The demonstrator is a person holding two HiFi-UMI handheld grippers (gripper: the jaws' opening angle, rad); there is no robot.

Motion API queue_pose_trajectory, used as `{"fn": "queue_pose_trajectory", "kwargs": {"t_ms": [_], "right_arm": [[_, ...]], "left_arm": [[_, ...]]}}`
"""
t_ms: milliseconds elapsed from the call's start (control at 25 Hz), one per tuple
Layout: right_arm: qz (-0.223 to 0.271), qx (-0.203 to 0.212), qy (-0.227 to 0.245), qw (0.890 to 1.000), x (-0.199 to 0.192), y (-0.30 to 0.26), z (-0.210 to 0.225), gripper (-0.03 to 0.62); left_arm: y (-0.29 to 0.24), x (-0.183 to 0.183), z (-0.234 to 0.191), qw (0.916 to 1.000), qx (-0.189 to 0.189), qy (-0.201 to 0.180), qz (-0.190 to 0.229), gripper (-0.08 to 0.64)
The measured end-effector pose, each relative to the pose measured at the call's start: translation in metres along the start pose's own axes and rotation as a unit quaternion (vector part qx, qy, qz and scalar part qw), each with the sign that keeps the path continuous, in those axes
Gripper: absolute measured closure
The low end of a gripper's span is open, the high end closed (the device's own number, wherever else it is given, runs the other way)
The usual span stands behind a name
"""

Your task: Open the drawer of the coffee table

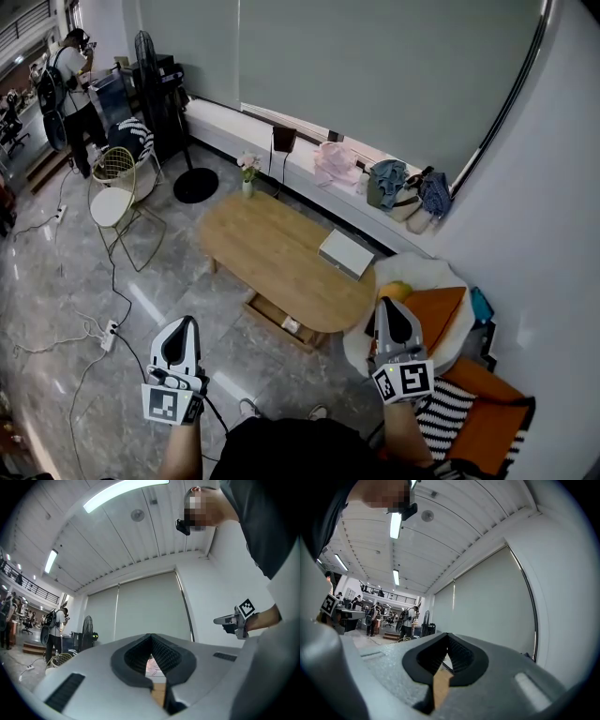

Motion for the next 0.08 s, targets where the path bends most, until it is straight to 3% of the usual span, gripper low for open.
{"fn": "queue_pose_trajectory", "kwargs": {"t_ms": [80], "right_arm": [[0.0,0.006,0.009,1.0,0.0018,-0.0009,-0.0017,0.588]], "left_arm": [[-0.001,0.0002,0.0002,1.0,-0.002,0.0,0.0,0.554]]}}
Point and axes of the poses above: the fingertips, and each gripper's own axes: y backward along the fingers, z to its right, x out of its top, the point moved 7 cm from there along y, backward along the fingers, and after that the axes turned 1 degree about -x, right-handed, at the moved point
